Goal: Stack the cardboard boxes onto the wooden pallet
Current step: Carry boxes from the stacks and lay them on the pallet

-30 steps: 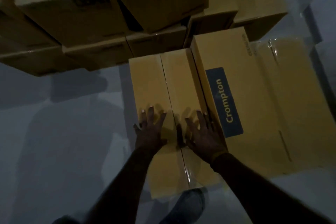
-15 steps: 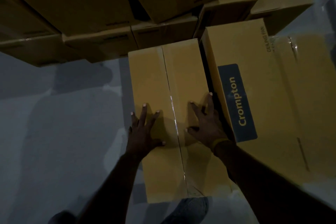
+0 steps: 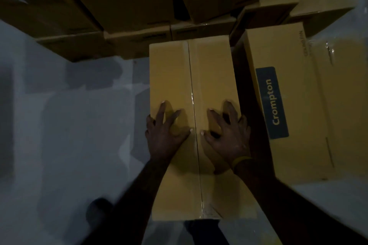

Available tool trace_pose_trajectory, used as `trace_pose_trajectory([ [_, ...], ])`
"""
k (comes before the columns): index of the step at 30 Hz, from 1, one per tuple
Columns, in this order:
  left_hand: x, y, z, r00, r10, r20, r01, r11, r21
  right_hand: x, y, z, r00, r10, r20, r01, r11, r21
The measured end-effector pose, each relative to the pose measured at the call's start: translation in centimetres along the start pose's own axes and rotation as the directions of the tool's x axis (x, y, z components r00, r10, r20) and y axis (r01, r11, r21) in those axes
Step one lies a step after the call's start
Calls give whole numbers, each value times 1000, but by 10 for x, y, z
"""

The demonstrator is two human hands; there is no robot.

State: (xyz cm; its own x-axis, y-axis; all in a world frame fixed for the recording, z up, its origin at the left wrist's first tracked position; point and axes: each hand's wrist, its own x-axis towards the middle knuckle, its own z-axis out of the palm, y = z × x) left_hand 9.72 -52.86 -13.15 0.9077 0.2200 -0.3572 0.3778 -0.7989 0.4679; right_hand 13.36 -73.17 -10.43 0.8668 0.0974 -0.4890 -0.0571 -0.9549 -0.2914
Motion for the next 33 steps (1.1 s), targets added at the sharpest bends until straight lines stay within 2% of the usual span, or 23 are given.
trace_pose_trajectory([
  [8, -99, -3, -213, 998, 41, -36, -38, 996, 87, -128, -149, -106, 998, -27, -57, 29, 999, 33],
  [14, -181, -17, -372, 988, 148, -34, -145, 986, 88, -236, -262, -184, 978, -46, -203, 52, 998, 25],
  [19, -235, -28, -479, 962, 229, -148, -214, 970, 113, -308, -341, -226, 937, -76, -342, 86, 996, 15],
  [26, -286, -53, -582, 943, 283, -176, -268, 958, 104, -381, -426, -256, 895, -84, -439, 97, 995, 7],
  [29, -311, -72, -605, 939, 283, -198, -267, 958, 100, -412, -454, -262, 903, -90, -420, 77, 996, -49],
  [33, -348, -101, -627, 937, 258, -235, -242, 966, 95, -449, -487, -258, 884, -171, -436, 117, 982, -148],
])
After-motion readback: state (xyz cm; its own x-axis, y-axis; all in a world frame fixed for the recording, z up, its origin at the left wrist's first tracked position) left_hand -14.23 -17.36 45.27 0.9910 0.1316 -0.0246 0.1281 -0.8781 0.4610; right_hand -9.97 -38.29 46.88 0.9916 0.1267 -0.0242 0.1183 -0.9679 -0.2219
